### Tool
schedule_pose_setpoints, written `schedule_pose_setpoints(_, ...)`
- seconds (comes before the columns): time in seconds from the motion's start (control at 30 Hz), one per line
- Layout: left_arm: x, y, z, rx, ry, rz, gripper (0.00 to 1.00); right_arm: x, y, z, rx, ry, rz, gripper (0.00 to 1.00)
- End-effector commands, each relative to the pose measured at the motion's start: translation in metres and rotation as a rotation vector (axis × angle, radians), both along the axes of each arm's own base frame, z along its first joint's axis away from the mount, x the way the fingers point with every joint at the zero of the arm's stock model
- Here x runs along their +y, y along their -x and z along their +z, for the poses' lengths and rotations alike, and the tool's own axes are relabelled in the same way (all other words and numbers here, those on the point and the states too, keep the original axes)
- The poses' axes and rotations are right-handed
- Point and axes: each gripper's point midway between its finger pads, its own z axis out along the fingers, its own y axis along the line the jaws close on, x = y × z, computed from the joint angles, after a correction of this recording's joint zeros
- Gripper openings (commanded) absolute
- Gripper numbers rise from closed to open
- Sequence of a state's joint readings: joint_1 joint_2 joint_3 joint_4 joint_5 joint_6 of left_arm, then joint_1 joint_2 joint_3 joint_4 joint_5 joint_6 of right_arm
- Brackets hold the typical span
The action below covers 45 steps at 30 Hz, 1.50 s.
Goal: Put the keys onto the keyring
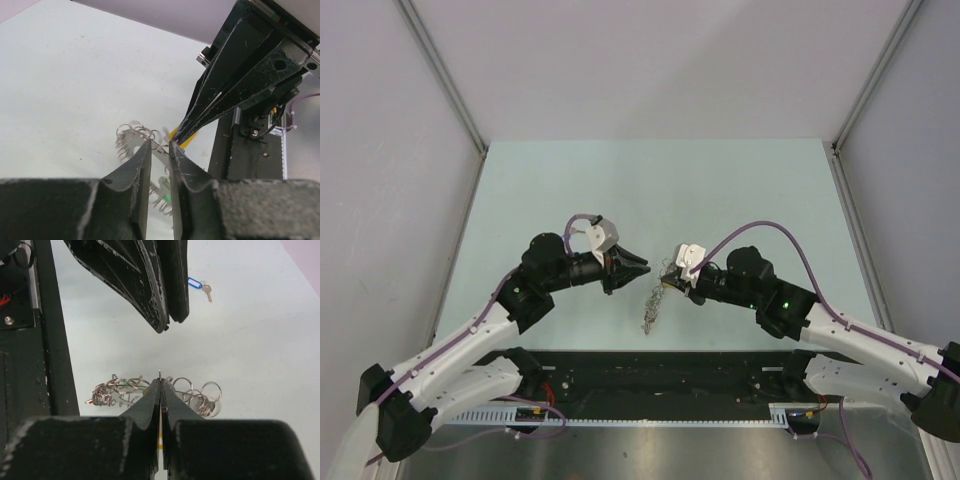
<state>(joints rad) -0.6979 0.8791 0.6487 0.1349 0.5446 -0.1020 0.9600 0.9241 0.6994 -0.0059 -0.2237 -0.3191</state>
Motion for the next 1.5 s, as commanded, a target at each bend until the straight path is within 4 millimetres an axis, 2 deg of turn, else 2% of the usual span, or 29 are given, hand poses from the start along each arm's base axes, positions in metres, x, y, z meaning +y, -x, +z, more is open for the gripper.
schedule_pose_setpoints(0.0,0.005,0.002,0.013,-0.078,-0.031,-0.021,0.27,-0.004,0.003,0.016,-0.08,0.005,0.038,0.0)
schedule_pose_setpoints(0.07,0.003,0.003,0.015,-0.101,-0.051,-0.048,0.29,-0.003,0.002,0.016,-0.092,0.016,0.046,0.0)
schedule_pose_setpoints(0.33,-0.006,0.02,-0.005,-0.106,-0.178,-0.253,0.46,-0.002,0.008,0.018,-0.112,0.046,0.105,0.0)
schedule_pose_setpoints(0.37,-0.006,0.027,-0.004,-0.104,-0.187,-0.3,0.48,-0.003,0.01,0.016,-0.109,0.059,0.113,0.0)
schedule_pose_setpoints(0.5,-0.008,0.027,-0.02,-0.15,-0.256,-0.392,0.5,-0.004,0.018,0.019,-0.112,0.078,0.162,0.0)
schedule_pose_setpoints(0.63,-0.012,0.029,-0.024,-0.116,-0.261,-0.431,0.51,-0.006,0.019,0.021,-0.113,0.088,0.168,0.0)
schedule_pose_setpoints(0.83,-0.015,0.028,-0.035,-0.054,-0.253,-0.396,0.56,-0.006,0.018,0.023,-0.115,0.091,0.167,0.0)
schedule_pose_setpoints(1.03,-0.019,0.03,-0.056,0.006,-0.285,-0.33,0.57,-0.004,0.017,0.025,-0.116,0.087,0.175,0.0)
schedule_pose_setpoints(1.27,-0.025,0.025,-0.058,-0.002,-0.267,-0.288,0.6,-0.003,0.019,0.027,-0.118,0.09,0.189,0.0)
schedule_pose_setpoints(1.47,-0.027,0.028,-0.069,0.021,-0.299,-0.283,0.6,-0.003,0.018,0.026,-0.118,0.09,0.187,0.0)
